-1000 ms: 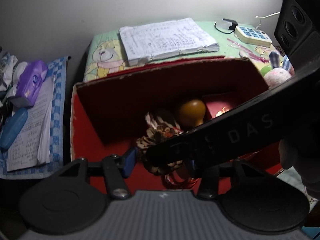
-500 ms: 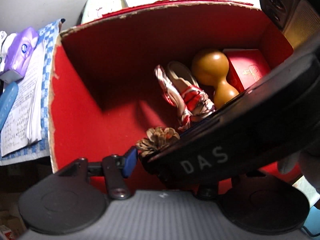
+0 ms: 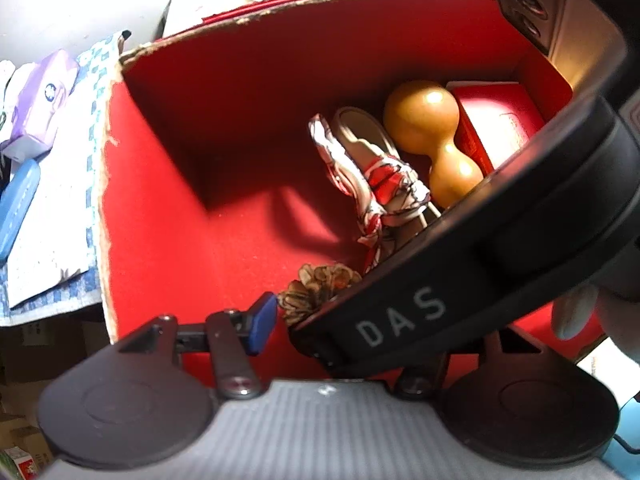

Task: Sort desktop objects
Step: 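Lower the pine cone into the box beside the beige strap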

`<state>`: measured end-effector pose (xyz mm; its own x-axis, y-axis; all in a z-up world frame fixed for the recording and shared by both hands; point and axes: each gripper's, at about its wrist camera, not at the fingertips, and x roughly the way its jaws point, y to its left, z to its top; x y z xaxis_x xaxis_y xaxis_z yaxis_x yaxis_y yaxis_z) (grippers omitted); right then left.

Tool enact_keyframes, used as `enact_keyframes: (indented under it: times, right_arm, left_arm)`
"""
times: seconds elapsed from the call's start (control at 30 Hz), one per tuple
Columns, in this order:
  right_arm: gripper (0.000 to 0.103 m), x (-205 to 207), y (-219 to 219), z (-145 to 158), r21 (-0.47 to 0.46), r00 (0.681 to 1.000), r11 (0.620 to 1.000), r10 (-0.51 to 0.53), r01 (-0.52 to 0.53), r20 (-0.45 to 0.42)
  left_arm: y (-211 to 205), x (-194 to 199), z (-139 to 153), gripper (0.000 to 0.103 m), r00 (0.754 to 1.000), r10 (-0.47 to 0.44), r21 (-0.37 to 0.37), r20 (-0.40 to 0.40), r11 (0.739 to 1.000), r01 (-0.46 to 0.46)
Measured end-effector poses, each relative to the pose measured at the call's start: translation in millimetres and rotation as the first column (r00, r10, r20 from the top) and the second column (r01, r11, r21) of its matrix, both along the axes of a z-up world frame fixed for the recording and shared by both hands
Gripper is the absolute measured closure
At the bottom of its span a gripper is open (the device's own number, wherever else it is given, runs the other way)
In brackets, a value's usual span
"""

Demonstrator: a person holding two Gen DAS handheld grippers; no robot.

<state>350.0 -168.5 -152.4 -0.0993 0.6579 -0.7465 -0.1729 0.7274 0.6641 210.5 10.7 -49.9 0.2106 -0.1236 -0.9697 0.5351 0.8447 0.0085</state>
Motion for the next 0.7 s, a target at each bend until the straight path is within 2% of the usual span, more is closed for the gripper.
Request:
enact_keyframes:
  times: [0.27,0.47,0.53,0.7]
  right_arm:
    - [0.05,-3.7,-10.2,5.7,0.017,0.998,1.0,-0.023,0.022,0.053]
    - [0.057,-5.6,-17.7,4.1,0.027,0.996,0.997,-0.075,0.074,0.054]
    - [0.063,-4.8,-17.6,5.8,0.031,0.996,0.997,-0.073,0.072,0.06]
    - [0.064,-0.3,-9.7,6.8,0.041,0.996,0.997,-0.072,0.07,0.052]
  left_arm:
    - [-1.2,-8.0,13.7,0.036,0.999,-0.001,-0.008,0.053,1.0,0.001]
    - [-0.2,-3.1,13.5,0.036,0.998,0.012,-0.009,0.063,1.0,-0.012]
    - [3.8,-3.6,12.3,0.036,0.997,0.013,-0.002,0.071,1.0,-0.013]
    - [-1.2,-3.7,10.6,0.036,0.996,0.009,0.017,0.09,1.0,-0.011]
